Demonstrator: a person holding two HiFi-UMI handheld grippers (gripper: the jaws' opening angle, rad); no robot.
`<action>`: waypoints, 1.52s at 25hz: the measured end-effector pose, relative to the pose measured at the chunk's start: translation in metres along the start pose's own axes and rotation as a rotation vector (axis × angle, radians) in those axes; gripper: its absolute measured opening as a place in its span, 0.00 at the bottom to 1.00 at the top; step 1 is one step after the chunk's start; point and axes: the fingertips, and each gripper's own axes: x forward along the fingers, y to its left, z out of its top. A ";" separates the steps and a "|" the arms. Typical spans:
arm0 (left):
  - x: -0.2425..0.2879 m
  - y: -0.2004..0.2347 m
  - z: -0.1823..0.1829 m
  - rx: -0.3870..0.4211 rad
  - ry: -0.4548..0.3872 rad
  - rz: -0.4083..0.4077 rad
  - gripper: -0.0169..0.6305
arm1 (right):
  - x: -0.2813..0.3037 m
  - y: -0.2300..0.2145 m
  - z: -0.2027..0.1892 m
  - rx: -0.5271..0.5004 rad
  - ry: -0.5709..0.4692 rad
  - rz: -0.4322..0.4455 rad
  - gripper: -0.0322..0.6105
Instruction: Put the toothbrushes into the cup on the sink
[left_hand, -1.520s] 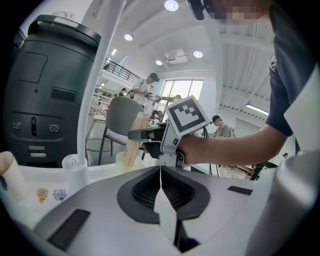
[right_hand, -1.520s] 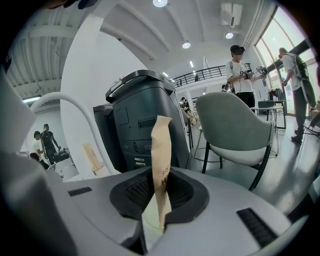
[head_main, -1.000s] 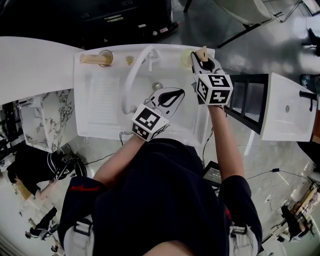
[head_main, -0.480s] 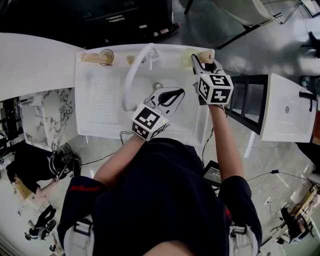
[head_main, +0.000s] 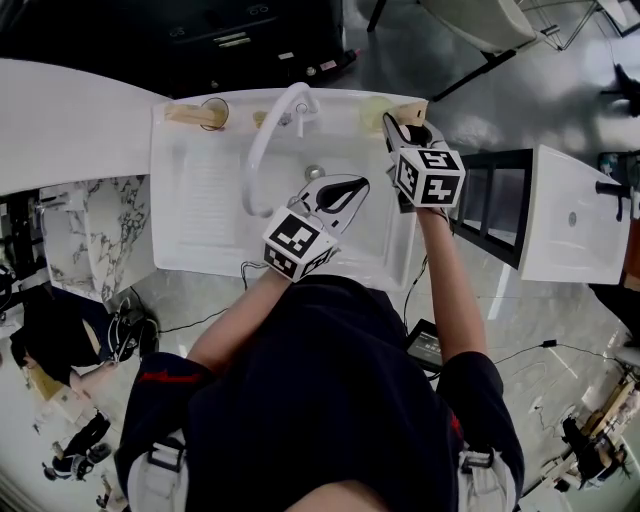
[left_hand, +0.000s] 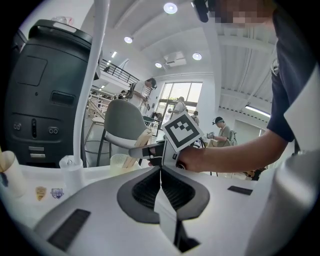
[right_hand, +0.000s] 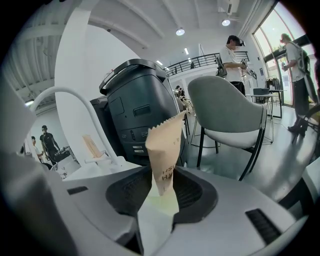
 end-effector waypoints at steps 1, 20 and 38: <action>0.000 -0.001 0.000 0.002 -0.002 0.001 0.05 | -0.001 0.000 0.000 0.000 0.000 -0.001 0.24; -0.034 -0.022 0.008 0.002 -0.059 0.038 0.05 | -0.045 0.016 -0.010 0.015 -0.022 0.011 0.24; -0.079 -0.025 0.003 0.016 -0.074 0.064 0.05 | -0.080 0.071 -0.011 -0.026 -0.068 0.040 0.24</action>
